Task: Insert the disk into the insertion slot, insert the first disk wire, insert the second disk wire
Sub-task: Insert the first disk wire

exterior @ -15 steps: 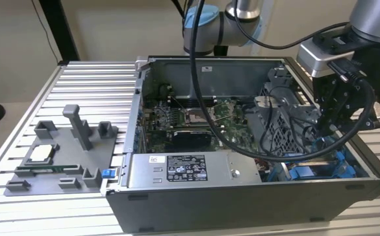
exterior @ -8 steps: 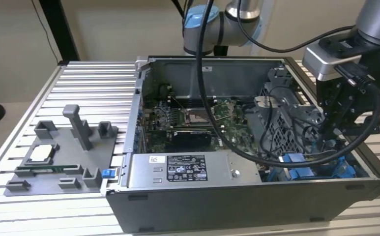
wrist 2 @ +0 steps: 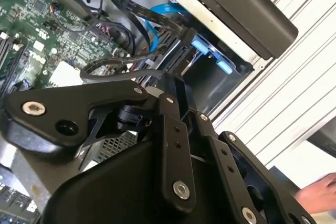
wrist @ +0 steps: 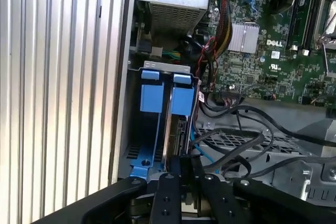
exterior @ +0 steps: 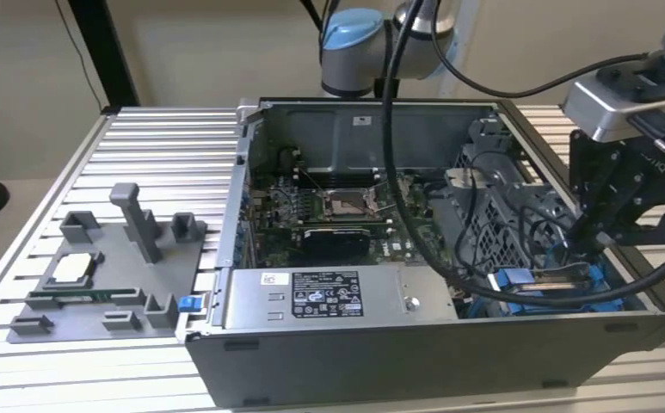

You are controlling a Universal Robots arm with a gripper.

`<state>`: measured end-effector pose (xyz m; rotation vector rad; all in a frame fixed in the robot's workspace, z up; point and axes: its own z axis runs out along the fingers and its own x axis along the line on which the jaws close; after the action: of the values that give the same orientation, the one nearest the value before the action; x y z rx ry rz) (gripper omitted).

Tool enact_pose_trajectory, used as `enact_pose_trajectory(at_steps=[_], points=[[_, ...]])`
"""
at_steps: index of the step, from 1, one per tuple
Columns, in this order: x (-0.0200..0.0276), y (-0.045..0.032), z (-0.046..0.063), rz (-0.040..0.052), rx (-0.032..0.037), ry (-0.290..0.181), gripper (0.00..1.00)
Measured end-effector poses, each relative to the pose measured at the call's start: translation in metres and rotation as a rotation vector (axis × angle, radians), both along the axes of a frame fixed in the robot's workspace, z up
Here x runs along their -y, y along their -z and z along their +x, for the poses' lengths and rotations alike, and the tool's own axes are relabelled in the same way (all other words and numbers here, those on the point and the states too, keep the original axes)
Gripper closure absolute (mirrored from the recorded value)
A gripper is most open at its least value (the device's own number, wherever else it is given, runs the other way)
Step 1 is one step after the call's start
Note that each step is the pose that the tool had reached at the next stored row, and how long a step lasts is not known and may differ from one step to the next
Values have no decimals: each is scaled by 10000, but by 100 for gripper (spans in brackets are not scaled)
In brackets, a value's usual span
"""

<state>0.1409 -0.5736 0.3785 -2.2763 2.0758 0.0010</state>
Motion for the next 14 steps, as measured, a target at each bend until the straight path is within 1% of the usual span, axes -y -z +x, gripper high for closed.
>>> enact_pose_trajectory(at_steps=[5,6,7,9,11,14], points=[[28,8,123,0,-541,0,100],[28,9,135,0,-612,1,100],[28,8,138,0,-634,-1,100],[28,9,138,1,-637,0,100],[28,9,142,0,-669,0,100],[28,9,143,0,-670,-1,100]])
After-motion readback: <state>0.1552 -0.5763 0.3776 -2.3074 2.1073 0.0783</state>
